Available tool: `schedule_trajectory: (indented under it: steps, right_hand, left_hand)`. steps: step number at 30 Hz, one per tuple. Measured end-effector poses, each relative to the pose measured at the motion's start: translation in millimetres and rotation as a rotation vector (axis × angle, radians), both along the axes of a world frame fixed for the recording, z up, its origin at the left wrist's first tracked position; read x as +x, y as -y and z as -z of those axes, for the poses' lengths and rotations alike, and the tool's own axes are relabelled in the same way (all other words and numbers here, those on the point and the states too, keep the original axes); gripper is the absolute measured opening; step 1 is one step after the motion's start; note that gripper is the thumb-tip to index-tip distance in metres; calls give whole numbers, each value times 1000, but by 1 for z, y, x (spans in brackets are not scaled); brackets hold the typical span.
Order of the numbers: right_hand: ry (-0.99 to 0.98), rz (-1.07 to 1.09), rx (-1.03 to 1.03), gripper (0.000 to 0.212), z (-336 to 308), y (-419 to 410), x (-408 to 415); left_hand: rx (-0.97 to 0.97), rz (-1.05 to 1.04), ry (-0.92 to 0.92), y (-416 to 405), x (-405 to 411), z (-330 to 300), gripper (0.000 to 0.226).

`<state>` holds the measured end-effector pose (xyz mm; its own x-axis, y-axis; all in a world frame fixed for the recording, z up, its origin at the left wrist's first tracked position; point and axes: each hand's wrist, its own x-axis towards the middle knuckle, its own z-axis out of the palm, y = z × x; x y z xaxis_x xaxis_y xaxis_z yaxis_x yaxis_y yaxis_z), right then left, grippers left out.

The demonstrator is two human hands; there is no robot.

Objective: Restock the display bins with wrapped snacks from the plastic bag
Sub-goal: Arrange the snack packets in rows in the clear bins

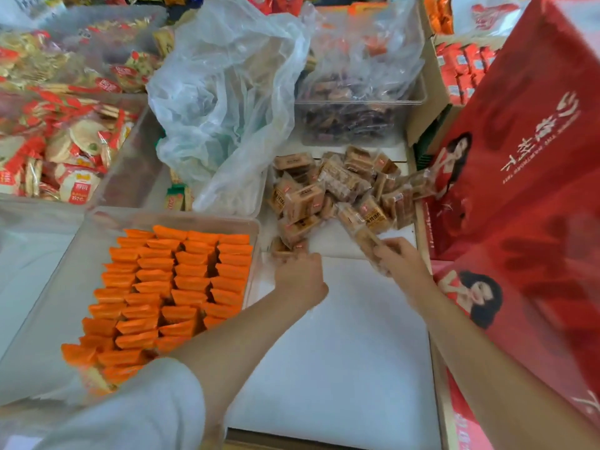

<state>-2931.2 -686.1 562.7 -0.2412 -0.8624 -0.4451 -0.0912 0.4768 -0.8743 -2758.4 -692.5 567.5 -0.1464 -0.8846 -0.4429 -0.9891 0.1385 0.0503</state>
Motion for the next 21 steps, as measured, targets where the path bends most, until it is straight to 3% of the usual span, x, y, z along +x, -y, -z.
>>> schedule_trajectory:
  steps: [3, 9, 10, 13, 14, 17, 21]
  right_hand:
    - [324, 81, 86, 10, -22, -11, -10]
    - [700, 152, 130, 24, -36, -28, -3]
    - [733, 160, 133, 26, -38, -29, 0]
    - [800, 167, 110, 35, -43, -30, 7]
    - [804, 158, 95, 35, -45, -29, 10]
    - [772, 96, 37, 39, -57, -26, 22]
    - [800, -64, -66, 70, -81, -20, 62]
  left_hand:
    - [71, -118, 64, -3, -9, 25, 67]
    - [76, -183, 20, -10, -6, 36, 73]
    - [115, -221, -75, -10, -2, 36, 77]
    - [295, -364, -727, -12, 9, 15, 92]
    - [261, -348, -858, -13, 15, 0, 95]
    - [35, -266, -1046, -22, 46, -47, 85]
    - [-112, -149, -1237, -41, 113, -89, 54]
